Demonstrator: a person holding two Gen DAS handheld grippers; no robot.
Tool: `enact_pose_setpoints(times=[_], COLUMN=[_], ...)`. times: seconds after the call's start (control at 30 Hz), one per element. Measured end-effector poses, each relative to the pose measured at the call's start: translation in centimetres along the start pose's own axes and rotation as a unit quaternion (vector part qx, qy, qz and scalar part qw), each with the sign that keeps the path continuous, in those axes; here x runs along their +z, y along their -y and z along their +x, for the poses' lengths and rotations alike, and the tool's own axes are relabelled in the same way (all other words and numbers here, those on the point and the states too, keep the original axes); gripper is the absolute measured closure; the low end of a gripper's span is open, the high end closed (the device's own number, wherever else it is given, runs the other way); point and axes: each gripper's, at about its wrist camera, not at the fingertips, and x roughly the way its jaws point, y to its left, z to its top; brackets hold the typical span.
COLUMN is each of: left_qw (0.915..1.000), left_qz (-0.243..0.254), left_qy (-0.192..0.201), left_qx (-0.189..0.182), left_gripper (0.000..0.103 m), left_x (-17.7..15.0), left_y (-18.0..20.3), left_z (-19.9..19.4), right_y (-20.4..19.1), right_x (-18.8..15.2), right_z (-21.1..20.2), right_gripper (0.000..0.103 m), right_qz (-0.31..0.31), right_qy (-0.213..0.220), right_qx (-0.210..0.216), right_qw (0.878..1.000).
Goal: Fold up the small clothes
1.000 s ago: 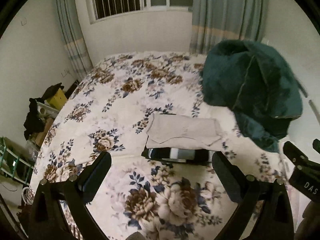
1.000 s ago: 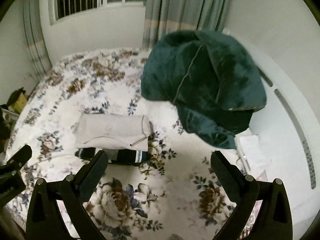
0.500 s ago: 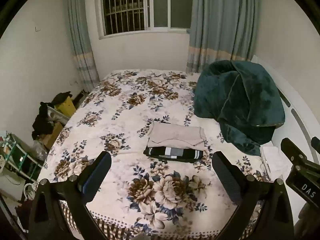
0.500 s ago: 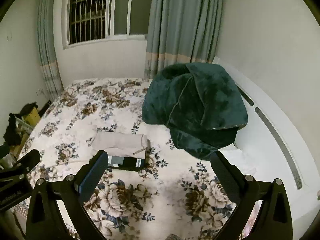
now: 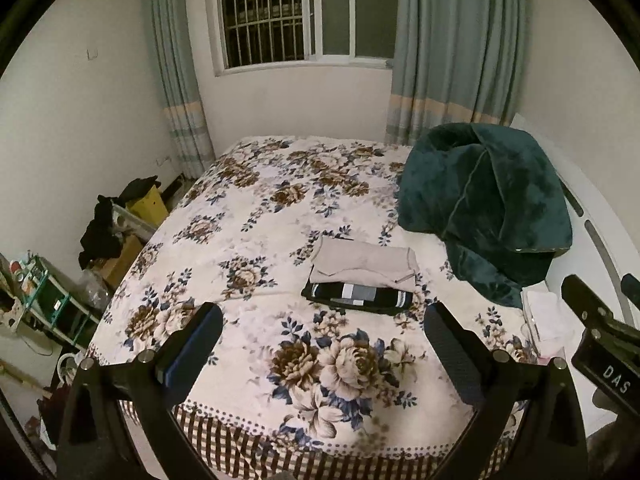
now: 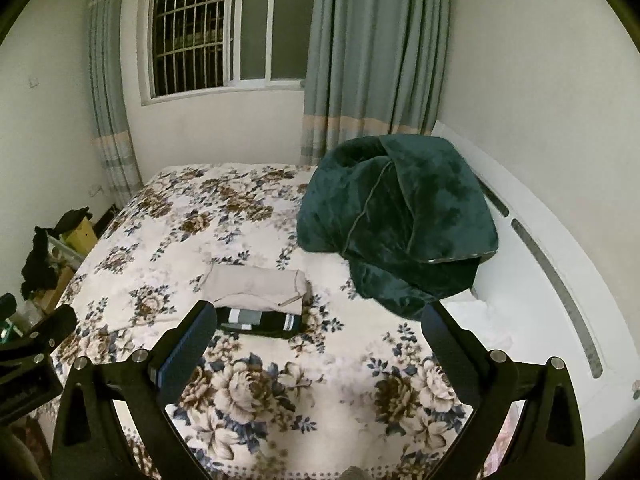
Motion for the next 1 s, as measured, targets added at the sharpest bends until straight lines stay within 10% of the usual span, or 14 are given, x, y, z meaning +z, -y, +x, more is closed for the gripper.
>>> enact_pose_setpoints(times=[1.0], left_qw=[0.9999], left_qz=[-0.004], left_qy=[0.014], left_qx=[0.000], left_gripper=[0.000], left_x=[0.9], left_y=[-0.5], left_z=[-1.6], right_y=[-0.3], right_x=[1.9], right_z=[-0.5], right_gripper=[0.000], right_qz=[-0.010], right_qy=[0.003], right_qx=[0.016], right_qw=[1.000])
